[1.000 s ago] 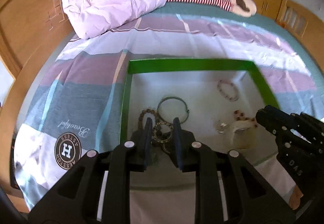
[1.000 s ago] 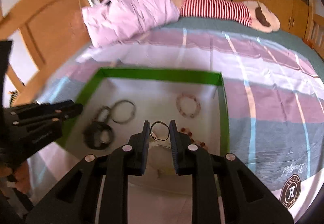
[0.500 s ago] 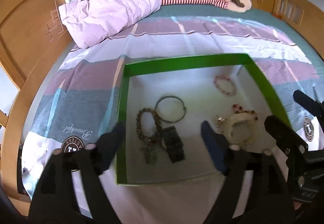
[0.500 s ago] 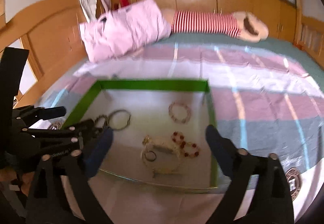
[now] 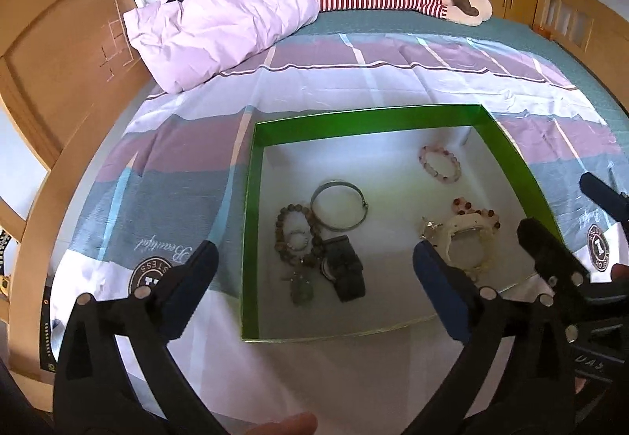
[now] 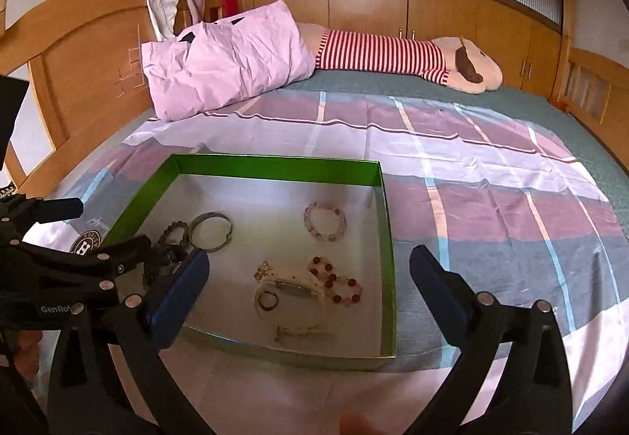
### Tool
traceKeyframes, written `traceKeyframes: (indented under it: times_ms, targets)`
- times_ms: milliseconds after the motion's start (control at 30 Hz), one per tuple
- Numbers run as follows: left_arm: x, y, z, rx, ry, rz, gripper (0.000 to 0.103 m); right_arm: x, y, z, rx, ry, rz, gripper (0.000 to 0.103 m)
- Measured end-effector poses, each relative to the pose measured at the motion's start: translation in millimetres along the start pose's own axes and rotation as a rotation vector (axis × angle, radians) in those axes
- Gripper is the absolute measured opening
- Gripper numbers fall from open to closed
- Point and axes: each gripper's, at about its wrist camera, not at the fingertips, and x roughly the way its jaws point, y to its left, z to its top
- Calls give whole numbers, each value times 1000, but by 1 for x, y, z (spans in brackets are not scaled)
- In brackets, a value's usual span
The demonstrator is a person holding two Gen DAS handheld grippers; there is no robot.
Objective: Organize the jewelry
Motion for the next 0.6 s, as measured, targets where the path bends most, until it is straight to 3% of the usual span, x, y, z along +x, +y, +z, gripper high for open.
traceKeyframes:
  times_ms: [600]
  targets:
    - [5, -3, -3, 12, 27, 0, 101, -4, 5, 0, -28, -8, -5, 102]
